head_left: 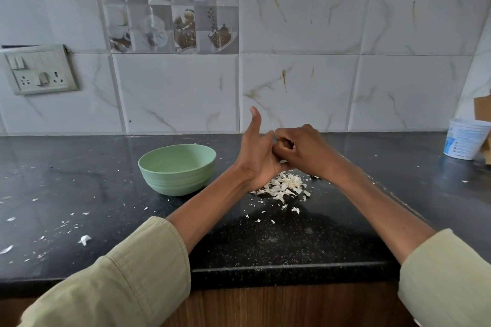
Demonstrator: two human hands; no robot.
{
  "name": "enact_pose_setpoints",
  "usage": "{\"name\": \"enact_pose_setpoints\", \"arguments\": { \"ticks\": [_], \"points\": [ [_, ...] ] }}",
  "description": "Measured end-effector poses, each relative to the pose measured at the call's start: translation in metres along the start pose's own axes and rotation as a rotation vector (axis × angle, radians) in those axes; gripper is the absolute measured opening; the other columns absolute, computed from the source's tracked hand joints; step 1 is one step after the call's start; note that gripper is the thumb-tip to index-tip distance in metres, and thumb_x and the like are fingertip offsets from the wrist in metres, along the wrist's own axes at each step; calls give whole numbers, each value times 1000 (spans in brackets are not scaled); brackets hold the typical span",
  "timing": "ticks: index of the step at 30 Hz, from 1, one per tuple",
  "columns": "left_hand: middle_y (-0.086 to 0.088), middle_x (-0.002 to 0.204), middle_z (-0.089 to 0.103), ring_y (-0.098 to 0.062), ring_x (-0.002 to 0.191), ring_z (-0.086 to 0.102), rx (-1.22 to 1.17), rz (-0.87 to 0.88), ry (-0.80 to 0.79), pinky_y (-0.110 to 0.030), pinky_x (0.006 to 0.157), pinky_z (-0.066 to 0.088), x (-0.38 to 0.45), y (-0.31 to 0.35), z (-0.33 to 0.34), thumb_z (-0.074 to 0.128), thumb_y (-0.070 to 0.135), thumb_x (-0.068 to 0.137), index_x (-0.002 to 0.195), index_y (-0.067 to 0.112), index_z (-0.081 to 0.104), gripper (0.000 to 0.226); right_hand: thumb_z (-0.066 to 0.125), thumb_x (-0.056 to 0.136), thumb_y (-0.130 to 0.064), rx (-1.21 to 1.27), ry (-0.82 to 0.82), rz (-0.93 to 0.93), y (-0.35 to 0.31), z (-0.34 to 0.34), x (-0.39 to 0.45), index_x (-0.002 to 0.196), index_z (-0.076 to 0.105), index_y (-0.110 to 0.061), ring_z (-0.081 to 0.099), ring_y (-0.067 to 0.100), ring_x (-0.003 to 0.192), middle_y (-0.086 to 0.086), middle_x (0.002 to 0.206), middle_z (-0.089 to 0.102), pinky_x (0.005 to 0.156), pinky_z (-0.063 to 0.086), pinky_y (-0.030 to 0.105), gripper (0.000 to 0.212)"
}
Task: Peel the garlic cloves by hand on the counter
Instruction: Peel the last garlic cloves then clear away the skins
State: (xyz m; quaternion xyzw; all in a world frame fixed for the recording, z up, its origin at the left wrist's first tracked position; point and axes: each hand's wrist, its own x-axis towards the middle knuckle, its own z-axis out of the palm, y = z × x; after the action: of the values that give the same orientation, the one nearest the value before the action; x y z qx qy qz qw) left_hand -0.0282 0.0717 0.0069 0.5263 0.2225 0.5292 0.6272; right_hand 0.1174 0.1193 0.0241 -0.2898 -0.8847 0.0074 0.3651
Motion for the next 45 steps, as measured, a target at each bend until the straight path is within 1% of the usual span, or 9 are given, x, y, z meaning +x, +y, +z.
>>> {"name": "enact_pose_setpoints", "arguments": {
  "ticks": [4,10,13,17,24,28,32,35,45],
  "points": [
    [-17,107,59,-32,108,63,-187,2,-4,-59,118,41,4,-4,0,31,99,82,139,-3,53,119,59,91,-38,0,39,35,-1,0,-1,63,43,-27,40,9,50,-6,52,48,54,34,31,34],
    [-24,150,54,-37,138,56,-441,27,104,-53,114,47,0,-1,10,41,93,84,156,-1,36,119,53,87,-44,-21,113,44,0,3,4,64,43,-15,35,11,51,1,51,45,56,33,30,38],
    [-22,138,63,-35,124,66,-481,49,188,-49,104,56,1,-1,13,50,89,83,162,3,26,120,53,87,-42,-56,128,56,0,7,4,64,44,-15,36,13,50,0,51,45,57,39,34,37],
    [-16,97,73,-27,87,75,-527,45,258,-39,80,63,-1,-3,18,44,83,91,146,-5,47,103,49,90,-47,-92,122,86,-1,13,4,67,48,-24,45,10,52,-4,53,51,53,40,33,33],
    [-18,89,65,-32,84,70,-593,46,314,-45,82,64,-2,4,11,44,82,93,144,-12,44,107,62,103,-20,189,72,88,2,11,7,82,75,-18,69,6,71,-7,75,74,69,52,25,25],
    [-27,121,64,-44,123,65,-666,66,325,-54,109,51,3,12,3,45,79,94,155,-15,26,114,62,105,-19,364,62,118,-2,5,6,93,81,-16,72,1,82,-11,88,79,75,52,13,23],
    [-33,150,49,-45,133,57,-662,90,365,-53,115,46,4,16,-4,48,78,93,161,-7,18,113,67,104,-22,498,35,181,-1,3,6,102,82,-17,63,-4,71,-8,84,77,65,49,13,16],
    [-32,147,52,-38,130,59,-611,124,411,-51,118,44,4,19,-2,46,76,96,160,-4,24,104,72,101,-24,596,34,220,3,2,8,107,82,-15,64,4,75,5,91,79,70,53,19,14],
    [-32,140,58,-31,109,64,-472,137,442,-44,84,63,-5,24,2,45,73,99,144,-6,48,90,81,91,-13,811,25,251,5,-2,9,114,76,-3,76,25,100,14,105,80,80,60,24,25]
  ]
}}
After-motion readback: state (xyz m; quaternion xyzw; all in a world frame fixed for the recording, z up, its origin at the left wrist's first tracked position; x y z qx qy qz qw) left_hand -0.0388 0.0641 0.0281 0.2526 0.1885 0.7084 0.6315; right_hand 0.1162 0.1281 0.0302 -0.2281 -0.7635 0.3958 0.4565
